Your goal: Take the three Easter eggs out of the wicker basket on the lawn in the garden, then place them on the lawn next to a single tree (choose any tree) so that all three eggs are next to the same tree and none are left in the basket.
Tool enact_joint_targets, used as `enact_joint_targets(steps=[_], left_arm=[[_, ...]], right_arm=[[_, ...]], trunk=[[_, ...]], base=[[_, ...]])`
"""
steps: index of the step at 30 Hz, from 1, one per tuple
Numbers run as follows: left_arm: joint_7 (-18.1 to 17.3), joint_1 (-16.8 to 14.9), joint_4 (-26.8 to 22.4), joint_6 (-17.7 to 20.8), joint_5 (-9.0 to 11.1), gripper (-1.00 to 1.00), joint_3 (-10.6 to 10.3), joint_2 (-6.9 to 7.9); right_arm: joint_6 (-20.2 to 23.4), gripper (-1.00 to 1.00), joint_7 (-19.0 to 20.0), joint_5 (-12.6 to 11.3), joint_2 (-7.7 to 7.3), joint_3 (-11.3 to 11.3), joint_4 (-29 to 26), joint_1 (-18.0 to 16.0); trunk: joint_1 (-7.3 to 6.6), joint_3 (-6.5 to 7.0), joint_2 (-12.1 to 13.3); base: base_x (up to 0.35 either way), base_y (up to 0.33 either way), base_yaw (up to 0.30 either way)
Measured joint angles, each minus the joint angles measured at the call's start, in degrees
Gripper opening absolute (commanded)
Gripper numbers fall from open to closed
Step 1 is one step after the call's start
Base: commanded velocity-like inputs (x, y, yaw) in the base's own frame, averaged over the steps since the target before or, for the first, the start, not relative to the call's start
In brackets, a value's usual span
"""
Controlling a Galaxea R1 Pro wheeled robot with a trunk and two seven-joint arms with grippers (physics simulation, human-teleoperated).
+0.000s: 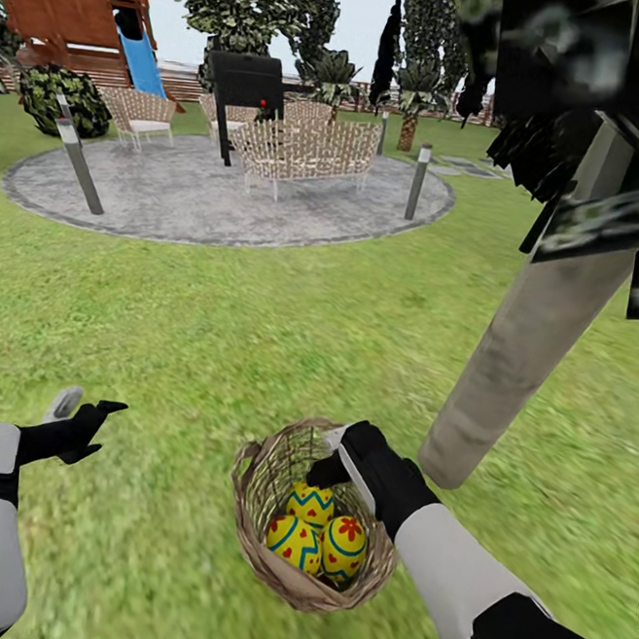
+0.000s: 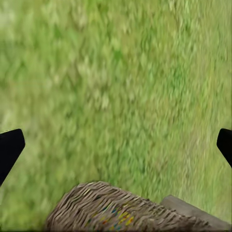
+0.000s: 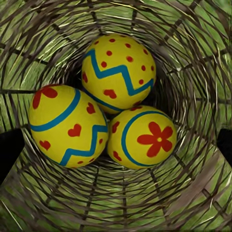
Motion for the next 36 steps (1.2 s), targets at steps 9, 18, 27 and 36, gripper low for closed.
enact_joint_targets(steps=[9, 18, 27, 36], left_arm=[[-0.01, -0.01, 0.09, 0.04, 0.02, 1.00, -0.96, 0.00], [-0.01, 0.00, 0.05, 0.09, 0.02, 1.00, -0.93, 0.07], [-0.01, 0.00, 0.07, 0.09, 0.05, 1.00, -0.93, 0.09], [-0.01, 0.00, 0.03, 0.09, 0.07, 1.00, -0.94, 0.09]], right_arm=[[0.19, 1.00, -0.16, 0.06, 0.00, -5.74, 0.07, 0.07], [-0.08, 1.00, -1.28, 0.18, 0.00, -5.87, -0.22, 0.06], [-0.33, 1.00, -1.16, 0.32, 0.00, -5.78, -0.86, 0.11], [-0.27, 1.00, -0.89, 0.35, 0.00, -5.46, -0.81, 0.31]], trunk=[[0.00, -0.52, 0.00], [0.00, -1.09, 0.00], [0.00, -1.19, 0.00], [0.00, -1.20, 0.00]], base=[[0.000, 0.000, -0.232], [0.000, 0.000, -0.203], [0.000, 0.000, -0.012], [0.000, 0.000, 0.231]])
